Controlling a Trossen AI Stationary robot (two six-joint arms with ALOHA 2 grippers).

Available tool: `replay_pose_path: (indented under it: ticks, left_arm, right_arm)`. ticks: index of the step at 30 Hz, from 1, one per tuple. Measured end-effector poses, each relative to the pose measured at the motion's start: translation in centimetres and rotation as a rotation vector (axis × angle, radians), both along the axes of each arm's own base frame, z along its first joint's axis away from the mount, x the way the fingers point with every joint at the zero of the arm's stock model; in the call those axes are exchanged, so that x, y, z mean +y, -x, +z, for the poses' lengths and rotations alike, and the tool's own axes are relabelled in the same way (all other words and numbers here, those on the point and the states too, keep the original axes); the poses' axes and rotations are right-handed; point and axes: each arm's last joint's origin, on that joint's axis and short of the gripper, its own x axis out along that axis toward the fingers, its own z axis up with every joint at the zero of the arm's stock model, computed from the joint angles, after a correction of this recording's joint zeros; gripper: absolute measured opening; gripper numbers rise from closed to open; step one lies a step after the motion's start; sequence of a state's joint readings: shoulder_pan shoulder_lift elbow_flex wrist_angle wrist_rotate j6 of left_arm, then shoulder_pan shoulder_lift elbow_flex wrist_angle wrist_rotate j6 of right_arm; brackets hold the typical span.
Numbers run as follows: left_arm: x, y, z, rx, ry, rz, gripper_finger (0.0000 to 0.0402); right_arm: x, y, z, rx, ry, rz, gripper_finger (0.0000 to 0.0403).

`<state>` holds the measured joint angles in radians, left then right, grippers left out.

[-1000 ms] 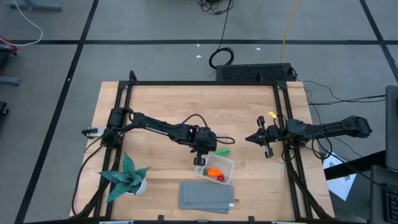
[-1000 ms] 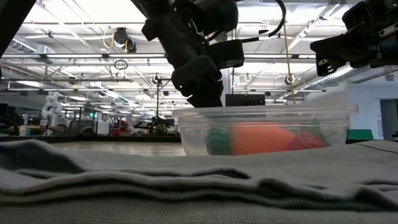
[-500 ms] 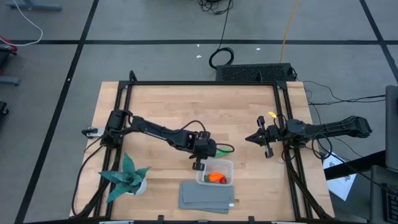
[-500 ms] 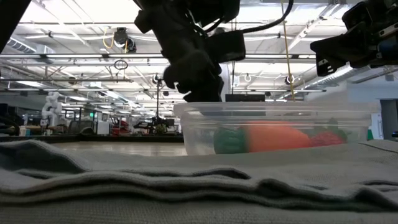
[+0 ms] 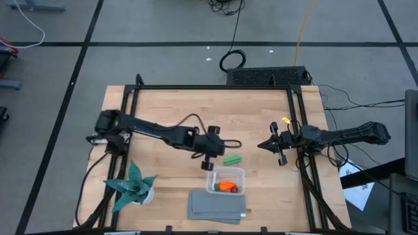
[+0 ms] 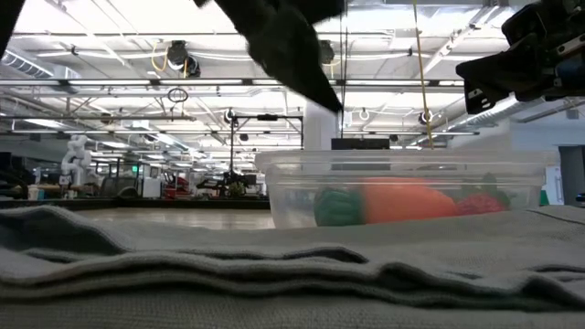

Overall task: Pick and placing Produce into tupperware
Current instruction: Put the green pea into the transparent bin

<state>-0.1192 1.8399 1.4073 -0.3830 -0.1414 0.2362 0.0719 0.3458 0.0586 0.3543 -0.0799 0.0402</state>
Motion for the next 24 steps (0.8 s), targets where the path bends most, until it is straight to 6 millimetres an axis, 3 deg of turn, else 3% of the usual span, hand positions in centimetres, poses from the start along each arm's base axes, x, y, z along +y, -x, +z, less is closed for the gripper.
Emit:
replay_pose_path:
  ticks: [4, 11, 16, 24]
  left_arm:
    - [0.3, 2.9, 2.8, -0.07, -0.021, -0.035, 0.0015]
    - [1.4, 9.5, 5.3, -0.272, -0.012, -0.012, 0.0015]
    - [2.7, 14.0, 5.2, -0.505, 0.089, 0.081, 0.0015]
    - [4.1, 18.9, 1.2, -0.633, 0.159, 0.159, 0.0014]
  right_arm:
    - [0.0, 0.0, 0.0, 0.003, 0.001, 0.0, 0.0]
    - [0.0, 0.0, 0.0, 0.003, 0.007, 0.0, 0.0]
    - [0.0, 0.0, 0.2, -0.026, 0.005, -0.001, 0.0]
    - [0.0, 0.0, 0.3, -0.036, 0.002, 0.0, 0.0]
